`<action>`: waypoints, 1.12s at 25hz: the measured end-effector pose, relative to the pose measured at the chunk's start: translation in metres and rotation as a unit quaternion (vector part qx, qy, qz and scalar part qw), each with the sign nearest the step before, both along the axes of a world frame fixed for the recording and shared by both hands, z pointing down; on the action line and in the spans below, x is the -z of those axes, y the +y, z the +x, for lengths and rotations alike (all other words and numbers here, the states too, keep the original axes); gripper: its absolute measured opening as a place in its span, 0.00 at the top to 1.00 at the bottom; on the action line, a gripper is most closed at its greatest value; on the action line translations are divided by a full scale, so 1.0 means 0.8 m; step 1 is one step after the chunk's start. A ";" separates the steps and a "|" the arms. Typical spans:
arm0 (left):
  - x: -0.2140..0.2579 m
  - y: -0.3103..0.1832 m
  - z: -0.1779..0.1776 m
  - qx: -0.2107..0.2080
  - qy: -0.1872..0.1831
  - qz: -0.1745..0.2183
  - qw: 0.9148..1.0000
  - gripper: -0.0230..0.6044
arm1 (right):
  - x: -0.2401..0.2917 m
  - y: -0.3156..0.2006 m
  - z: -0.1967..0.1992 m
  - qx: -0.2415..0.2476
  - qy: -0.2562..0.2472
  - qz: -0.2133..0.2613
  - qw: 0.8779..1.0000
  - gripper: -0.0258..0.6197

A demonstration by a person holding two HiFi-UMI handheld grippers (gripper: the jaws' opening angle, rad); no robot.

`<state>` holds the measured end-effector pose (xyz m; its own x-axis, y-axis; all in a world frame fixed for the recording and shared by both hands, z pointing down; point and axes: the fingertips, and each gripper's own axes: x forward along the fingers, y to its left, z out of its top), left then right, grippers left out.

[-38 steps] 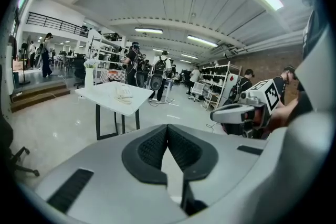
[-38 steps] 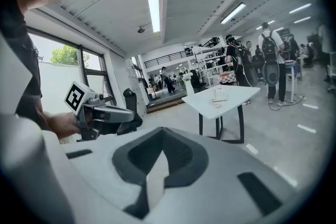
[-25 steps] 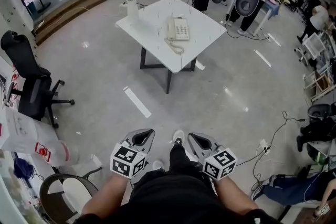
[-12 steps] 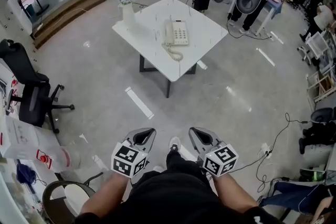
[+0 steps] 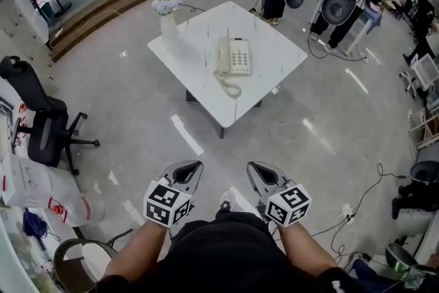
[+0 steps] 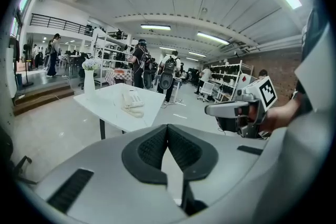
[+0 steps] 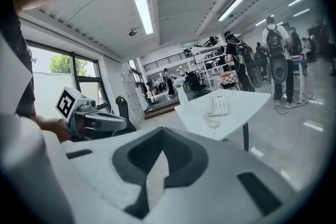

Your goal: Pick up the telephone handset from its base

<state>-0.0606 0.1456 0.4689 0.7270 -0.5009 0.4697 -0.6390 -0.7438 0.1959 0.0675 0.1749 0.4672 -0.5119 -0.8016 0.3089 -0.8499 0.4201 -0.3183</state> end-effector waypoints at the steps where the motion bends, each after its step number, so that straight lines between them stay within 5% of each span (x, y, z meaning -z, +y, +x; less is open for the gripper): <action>1: -0.002 -0.008 0.005 0.004 -0.002 -0.002 1.000 0.96 | -0.001 -0.009 0.006 0.004 0.000 0.000 1.000 0.96; 12: -0.020 -0.056 0.050 0.033 -0.010 -0.018 0.999 0.96 | -0.015 -0.076 0.058 0.029 -0.008 -0.001 1.000 0.96; 28: -0.030 -0.098 0.069 0.019 -0.014 -0.023 0.999 0.96 | -0.031 -0.106 0.060 0.034 -0.012 -0.014 0.999 0.96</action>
<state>-0.0050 0.0672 0.4928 0.6933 -0.5062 0.5130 -0.6732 -0.7090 0.2102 0.1151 0.0903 0.4920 -0.5721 -0.7564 0.3172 -0.8119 0.4671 -0.3502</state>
